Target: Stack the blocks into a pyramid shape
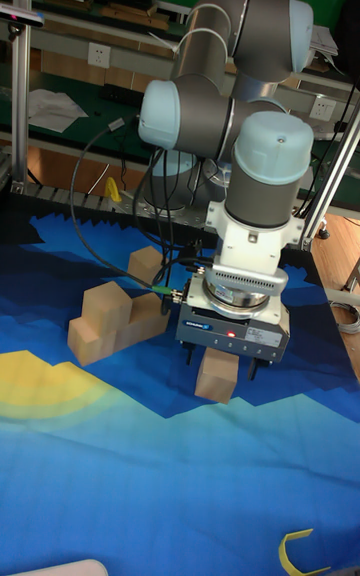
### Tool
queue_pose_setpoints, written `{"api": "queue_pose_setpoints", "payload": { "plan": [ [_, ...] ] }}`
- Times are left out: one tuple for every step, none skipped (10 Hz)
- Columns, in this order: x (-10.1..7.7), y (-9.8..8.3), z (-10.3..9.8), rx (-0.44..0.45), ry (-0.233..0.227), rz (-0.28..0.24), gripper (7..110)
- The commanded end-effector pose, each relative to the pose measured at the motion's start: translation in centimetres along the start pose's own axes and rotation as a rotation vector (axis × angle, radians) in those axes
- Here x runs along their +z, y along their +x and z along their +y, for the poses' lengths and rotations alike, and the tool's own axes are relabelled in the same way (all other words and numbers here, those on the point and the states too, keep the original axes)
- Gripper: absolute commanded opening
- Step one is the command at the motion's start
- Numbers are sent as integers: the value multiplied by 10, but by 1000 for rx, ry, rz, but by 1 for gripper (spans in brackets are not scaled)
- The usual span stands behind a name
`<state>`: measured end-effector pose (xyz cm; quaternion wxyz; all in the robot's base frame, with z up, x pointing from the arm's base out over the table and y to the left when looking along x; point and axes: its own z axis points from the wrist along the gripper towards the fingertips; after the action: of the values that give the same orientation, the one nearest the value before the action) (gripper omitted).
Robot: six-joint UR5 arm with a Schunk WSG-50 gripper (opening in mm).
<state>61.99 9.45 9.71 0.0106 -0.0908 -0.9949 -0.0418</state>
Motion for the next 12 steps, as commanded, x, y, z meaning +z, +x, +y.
{"api": "queue_pose_setpoints", "payload": {
  "plan": [
    [0,0,3,16,-10,-4,88],
    [0,0,1,19,-2,-2,88],
    [1,2,-1,32,4,4,88],
    [1,4,-3,41,14,13,66],
    [1,6,-6,49,28,19,66],
    [1,7,-8,53,34,26,66],
    [1,7,-9,53,35,26,66],
    [2,7,-10,54,38,25,66],
    [2,6,-10,56,38,25,66],
    [2,6,-10,59,35,24,66],
    [2,6,-9,60,33,23,44],
    [2,6,-8,60,28,22,44]
  ]
}}
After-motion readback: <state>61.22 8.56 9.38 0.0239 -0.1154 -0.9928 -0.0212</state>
